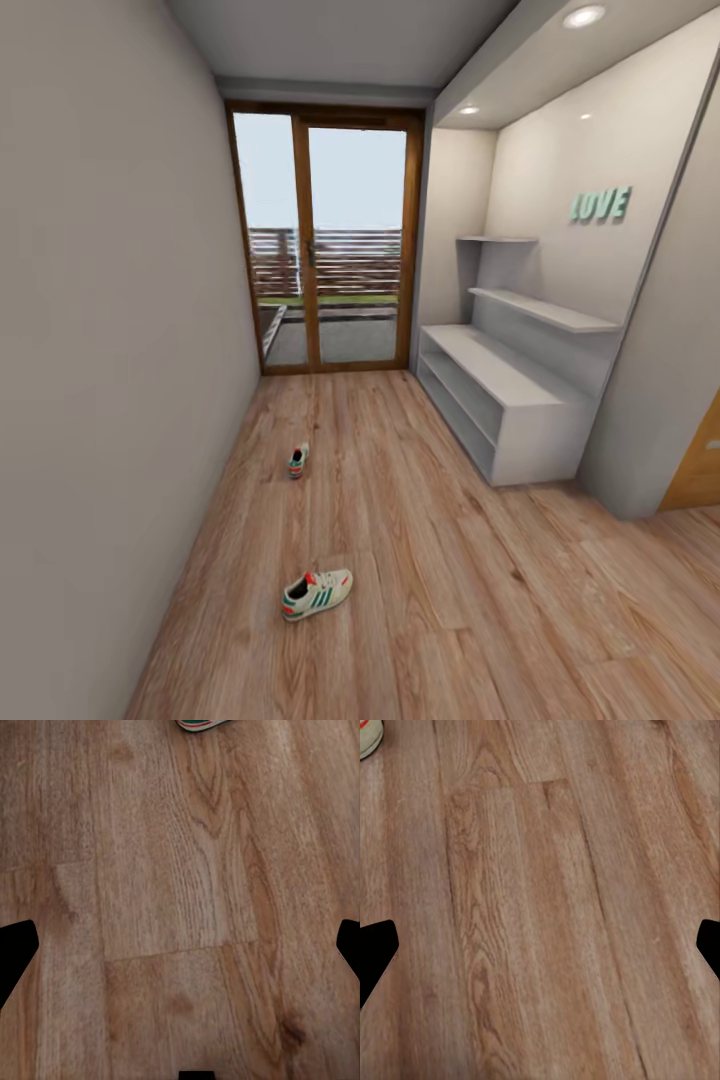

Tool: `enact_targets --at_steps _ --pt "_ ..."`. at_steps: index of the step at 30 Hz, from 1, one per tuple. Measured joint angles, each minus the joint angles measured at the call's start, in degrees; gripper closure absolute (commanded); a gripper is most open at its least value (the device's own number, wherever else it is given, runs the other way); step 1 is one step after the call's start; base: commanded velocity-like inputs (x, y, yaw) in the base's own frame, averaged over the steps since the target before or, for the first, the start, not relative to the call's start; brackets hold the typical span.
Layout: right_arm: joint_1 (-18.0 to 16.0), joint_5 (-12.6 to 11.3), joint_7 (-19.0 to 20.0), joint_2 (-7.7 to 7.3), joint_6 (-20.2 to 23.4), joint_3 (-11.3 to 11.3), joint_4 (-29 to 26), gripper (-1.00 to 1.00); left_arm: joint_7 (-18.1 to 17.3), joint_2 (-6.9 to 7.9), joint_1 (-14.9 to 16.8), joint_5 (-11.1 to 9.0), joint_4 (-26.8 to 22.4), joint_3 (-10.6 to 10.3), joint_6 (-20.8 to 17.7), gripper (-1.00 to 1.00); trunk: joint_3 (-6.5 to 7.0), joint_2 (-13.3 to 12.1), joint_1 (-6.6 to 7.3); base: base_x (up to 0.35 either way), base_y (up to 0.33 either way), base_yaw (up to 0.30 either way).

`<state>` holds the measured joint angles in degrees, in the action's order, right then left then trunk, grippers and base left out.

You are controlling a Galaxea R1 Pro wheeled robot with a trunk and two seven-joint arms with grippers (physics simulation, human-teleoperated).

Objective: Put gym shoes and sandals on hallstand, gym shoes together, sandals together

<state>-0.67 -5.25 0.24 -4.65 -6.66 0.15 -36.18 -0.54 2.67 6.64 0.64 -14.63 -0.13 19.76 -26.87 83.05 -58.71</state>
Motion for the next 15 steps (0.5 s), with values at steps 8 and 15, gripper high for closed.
enact_targets --at_steps 8,15 --pt "0.0 0.0 0.0 0.0 0.0 -0.1 -0.1 -1.0 0.1 -0.04 0.0 0.0 0.0 -0.1 0.0 -1.0 0.0 0.0 -0.01 0.055 0.0 0.0" --pt "0.0 0.1 0.1 0.0 0.0 0.1 -0.1 -1.0 0.2 -0.11 0.0 0.0 0.0 -0.2 0.0 -1.0 0.0 0.0 -0.02 0.005 0.0 0.0"
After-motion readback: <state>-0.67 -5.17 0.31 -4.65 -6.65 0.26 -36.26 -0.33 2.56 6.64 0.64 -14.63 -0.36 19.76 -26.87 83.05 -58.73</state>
